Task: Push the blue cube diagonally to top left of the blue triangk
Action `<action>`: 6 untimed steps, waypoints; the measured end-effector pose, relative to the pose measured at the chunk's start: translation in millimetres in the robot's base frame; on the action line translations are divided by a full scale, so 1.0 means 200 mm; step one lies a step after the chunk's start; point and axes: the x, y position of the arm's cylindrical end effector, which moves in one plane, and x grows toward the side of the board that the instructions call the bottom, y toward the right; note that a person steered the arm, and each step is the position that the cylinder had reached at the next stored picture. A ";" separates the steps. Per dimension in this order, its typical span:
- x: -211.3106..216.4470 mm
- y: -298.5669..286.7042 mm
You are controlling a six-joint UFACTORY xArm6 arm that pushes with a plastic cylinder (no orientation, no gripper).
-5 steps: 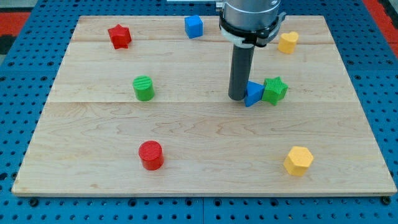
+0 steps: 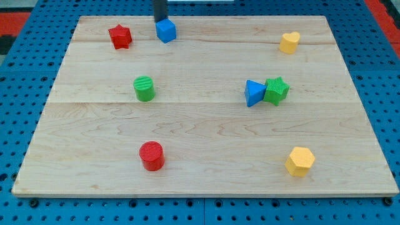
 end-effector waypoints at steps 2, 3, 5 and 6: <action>0.25 0.25; 0.20 0.09; 0.49 0.40; 0.57 0.55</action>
